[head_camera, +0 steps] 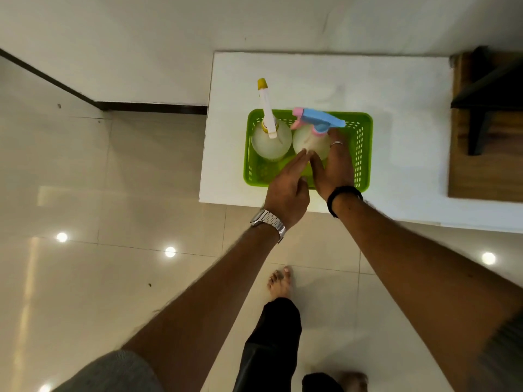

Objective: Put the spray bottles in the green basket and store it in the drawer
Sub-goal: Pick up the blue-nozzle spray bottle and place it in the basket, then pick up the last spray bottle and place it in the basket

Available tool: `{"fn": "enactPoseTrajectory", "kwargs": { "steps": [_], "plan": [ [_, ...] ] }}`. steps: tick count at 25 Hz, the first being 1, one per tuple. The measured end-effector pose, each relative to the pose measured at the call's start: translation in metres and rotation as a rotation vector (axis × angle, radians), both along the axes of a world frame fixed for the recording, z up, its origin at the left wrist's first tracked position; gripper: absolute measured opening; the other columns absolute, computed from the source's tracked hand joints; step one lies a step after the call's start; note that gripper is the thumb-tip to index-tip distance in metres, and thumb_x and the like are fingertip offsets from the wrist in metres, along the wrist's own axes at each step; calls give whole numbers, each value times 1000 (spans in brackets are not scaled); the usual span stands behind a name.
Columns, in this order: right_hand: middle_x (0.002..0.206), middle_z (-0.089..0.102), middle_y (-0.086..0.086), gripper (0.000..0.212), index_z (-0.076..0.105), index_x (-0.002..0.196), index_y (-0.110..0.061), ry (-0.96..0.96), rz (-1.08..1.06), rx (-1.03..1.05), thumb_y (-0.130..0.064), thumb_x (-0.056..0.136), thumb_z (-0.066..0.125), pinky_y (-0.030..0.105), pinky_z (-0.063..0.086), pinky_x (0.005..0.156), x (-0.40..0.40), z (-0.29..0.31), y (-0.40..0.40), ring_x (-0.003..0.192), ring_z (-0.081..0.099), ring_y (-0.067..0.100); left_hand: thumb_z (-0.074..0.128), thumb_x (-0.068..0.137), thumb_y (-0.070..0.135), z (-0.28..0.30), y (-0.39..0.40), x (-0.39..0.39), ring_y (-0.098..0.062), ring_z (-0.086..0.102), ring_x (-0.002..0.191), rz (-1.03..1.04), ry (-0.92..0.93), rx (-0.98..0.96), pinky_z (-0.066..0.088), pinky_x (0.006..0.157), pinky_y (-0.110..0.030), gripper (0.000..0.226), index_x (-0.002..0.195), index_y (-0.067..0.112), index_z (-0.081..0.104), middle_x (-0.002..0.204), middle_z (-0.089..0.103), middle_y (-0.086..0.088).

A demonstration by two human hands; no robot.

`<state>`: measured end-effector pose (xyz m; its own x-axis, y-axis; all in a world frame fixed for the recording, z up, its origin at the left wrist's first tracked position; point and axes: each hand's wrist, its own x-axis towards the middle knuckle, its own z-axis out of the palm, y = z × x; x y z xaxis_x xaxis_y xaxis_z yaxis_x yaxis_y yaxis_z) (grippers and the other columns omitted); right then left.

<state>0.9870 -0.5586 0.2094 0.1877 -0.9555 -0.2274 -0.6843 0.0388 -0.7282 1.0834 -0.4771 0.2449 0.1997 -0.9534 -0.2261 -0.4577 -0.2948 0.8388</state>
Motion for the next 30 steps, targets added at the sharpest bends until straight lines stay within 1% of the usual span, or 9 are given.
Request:
{"fn": "enactPoseTrajectory", "kwargs": {
  "steps": [2, 4, 6, 9, 13, 17, 22, 25, 30],
  "plan": [
    [156, 41, 20, 65, 33, 153, 1, -5, -22, 65, -18, 97, 60, 41, 31, 119, -5, 10, 4, 146, 38, 33, 52, 91, 0, 2, 6, 1, -26, 58, 127, 48, -26, -48, 53, 100, -42, 40, 130, 5, 62, 137, 61, -12],
    [159, 36, 21, 68, 30, 155, 1, 5, -33, 59, -17, 97, 60, 40, 27, 121, -19, 23, 15, 150, 32, 32, 55, 92, 13, 5, 11, -4, -23, 68, 103, 57, -70, -61, 58, 84, -43, 26, 113, 7, 70, 116, 70, -8],
    [160, 35, 21, 66, 32, 154, 1, 23, 16, 7, -18, 97, 59, 42, 27, 121, -42, 34, 31, 151, 29, 33, 55, 92, 25, 8, 16, -14, -20, 71, 86, 19, -99, 5, 59, 76, -42, 24, 99, 10, 72, 97, 75, -5],
    [161, 36, 15, 61, 38, 154, -7, 141, 150, -77, -26, 98, 55, 43, 31, 115, -83, 38, 64, 152, 29, 29, 54, 92, 37, 6, 28, -33, -16, 73, 74, -60, -126, 133, 59, 74, -41, 29, 91, 13, 71, 80, 76, 1],
    [167, 25, 6, 64, 34, 156, -15, 252, 207, 27, -40, 99, 49, 47, 24, 117, -147, 31, 116, 157, 14, 23, 51, 88, 49, -3, 58, -67, -18, 72, 76, -198, -250, 315, 58, 79, -41, 33, 86, 20, 69, 78, 76, 5],
    [169, 16, 7, 68, 29, 156, -14, 322, 169, 174, -48, 99, 45, 50, 20, 119, -243, 18, 176, 158, 4, 24, 53, 83, 54, -11, 86, -136, -21, 72, 85, -354, -327, 488, 58, 83, -38, 31, 90, 27, 66, 87, 76, 5],
    [169, 13, 8, 68, 24, 158, -16, 362, 29, 346, -45, 100, 44, 50, 19, 120, -381, 11, 247, 157, 5, 25, 53, 93, 51, -28, 104, -262, -23, 67, 102, -862, -464, 786, 47, 84, -29, 33, 115, 29, 63, 104, 70, 3],
    [168, 15, 7, 67, 24, 158, -18, 382, -126, 449, -42, 99, 45, 50, 21, 119, -469, 2, 288, 157, 7, 24, 52, 93, 54, -30, 104, -369, -19, 60, 95, -1014, -498, 766, 40, 82, -27, 37, 119, 30, 61, 99, 62, 8],
    [168, 17, 7, 65, 25, 158, -19, 350, -417, 560, -40, 100, 45, 52, 23, 118, -586, -13, 335, 156, 11, 25, 52, 93, 52, -31, 108, -542, -19, 60, 96, -1196, -501, 673, 40, 81, -27, 36, 119, 30, 61, 104, 65, 7]
  ]
}}
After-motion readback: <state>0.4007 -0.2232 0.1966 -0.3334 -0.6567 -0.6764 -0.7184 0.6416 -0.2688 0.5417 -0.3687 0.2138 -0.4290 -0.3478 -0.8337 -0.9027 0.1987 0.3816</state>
